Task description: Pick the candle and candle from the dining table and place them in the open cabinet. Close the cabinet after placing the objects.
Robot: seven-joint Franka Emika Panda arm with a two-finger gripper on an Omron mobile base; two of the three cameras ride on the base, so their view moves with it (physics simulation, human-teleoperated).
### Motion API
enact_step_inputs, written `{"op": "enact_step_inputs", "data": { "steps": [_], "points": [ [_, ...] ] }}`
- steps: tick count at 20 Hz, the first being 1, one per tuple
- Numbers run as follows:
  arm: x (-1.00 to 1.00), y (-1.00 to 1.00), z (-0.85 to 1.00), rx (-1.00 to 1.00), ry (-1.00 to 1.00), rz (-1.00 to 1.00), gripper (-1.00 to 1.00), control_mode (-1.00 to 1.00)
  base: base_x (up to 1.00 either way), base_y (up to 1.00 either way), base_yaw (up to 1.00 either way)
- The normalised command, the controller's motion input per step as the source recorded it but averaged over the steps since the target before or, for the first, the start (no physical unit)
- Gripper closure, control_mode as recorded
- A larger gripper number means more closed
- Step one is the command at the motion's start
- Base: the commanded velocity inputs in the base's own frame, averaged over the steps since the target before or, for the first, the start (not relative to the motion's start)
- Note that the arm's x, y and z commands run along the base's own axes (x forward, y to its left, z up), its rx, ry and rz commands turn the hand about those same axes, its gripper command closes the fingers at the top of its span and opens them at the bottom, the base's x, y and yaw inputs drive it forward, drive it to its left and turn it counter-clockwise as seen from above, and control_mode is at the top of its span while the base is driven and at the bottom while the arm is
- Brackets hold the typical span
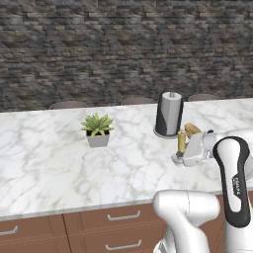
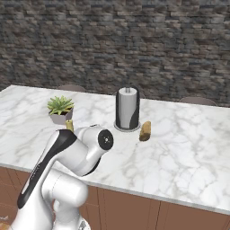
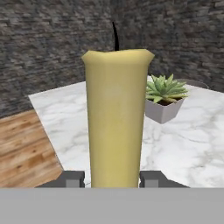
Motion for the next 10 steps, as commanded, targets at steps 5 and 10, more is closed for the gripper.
{"op": "enact_step_inputs", "data": {
  "steps": [5,10],
  "points": [
    [0.0,0.0,0.0,0.0,0.0,0.0,1.0,1.0,0.0,0.0,0.0],
    [0.0,0.0,0.0,0.0,0.0,0.0,1.0,1.0,-0.25,-0.01,0.0]
  ]
}}
